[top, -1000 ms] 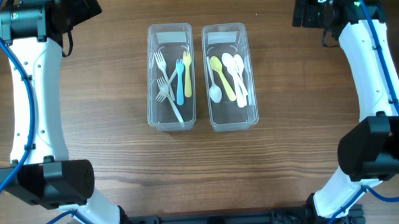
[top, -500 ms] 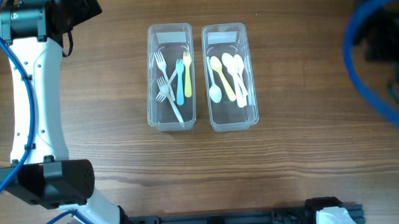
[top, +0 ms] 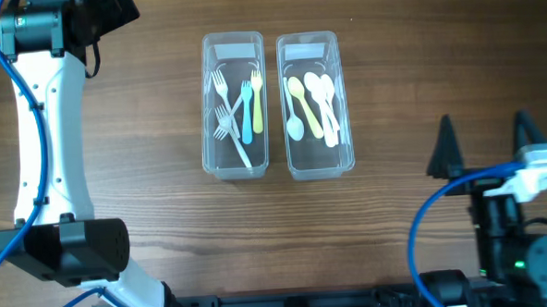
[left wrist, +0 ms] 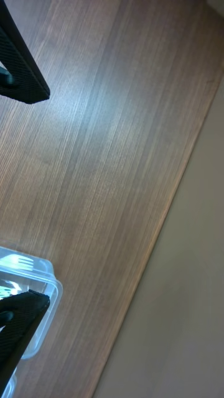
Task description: Pack container
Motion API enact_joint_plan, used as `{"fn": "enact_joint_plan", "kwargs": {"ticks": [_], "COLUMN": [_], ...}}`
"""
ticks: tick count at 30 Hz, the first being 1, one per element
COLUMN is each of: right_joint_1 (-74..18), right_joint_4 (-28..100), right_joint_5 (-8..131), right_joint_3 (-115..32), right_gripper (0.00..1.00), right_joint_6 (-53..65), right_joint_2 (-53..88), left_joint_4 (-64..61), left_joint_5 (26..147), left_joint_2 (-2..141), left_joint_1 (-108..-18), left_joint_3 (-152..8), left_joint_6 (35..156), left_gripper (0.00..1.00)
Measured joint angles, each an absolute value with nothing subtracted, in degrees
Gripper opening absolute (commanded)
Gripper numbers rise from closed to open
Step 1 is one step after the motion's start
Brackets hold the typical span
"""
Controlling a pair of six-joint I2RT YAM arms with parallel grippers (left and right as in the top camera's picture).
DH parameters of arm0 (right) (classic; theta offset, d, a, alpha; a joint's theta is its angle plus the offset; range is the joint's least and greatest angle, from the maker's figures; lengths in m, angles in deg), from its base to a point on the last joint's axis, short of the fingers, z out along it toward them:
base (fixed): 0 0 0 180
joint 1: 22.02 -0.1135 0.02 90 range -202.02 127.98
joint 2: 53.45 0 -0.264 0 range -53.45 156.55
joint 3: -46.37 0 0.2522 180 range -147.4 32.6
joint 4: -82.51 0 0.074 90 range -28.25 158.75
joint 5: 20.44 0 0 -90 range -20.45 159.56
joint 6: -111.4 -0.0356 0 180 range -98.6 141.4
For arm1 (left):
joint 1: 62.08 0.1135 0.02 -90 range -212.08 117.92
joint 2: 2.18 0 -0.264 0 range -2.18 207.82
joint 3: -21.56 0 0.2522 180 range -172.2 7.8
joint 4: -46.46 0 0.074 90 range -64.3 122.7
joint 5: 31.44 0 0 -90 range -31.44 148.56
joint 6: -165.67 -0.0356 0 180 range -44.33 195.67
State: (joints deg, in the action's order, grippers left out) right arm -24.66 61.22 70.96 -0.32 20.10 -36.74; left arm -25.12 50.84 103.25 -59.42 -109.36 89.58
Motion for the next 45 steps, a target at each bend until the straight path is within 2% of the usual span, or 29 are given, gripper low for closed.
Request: {"fn": "enact_joint_plan", "kwargs": {"ticks": [6,13,27,34,45], "right_joint_1": [-24.7,-24.7,-22.9,-19.6,-19.6], "right_joint_4": [73.9,75.4,79.2,75.5,72.6], "right_joint_5": [70.8,70.6,66.5,65.0,64.8], "right_joint_3": [16.7,25.1,31.2,32.2,32.2], "right_gripper": [1.00,1.00,1.00,1.00,1.00], "right_joint_6": [18.2,18.0,19.3,19.4,19.4], "right_joint_2": [-43.2,-45.8,-46.8,-51.8,-52.3], "left_joint_4": [-25.2,-25.1,-25.2,-25.1,-25.2], "left_joint_5": [50.8,50.8,50.8,50.8,50.8], "left_joint_2": [103.2,103.2,103.2,103.2,103.2], "left_joint_1": [-59.4,-59.4,-59.4,-59.4,-59.4], "left_joint_3": [-109.4,-109.4,-109.4,-109.4,-109.4], "left_joint_6": [89.6,89.6,89.6,89.6,89.6], "left_gripper": [1.00,1.00,1.00,1.00,1.00]}}
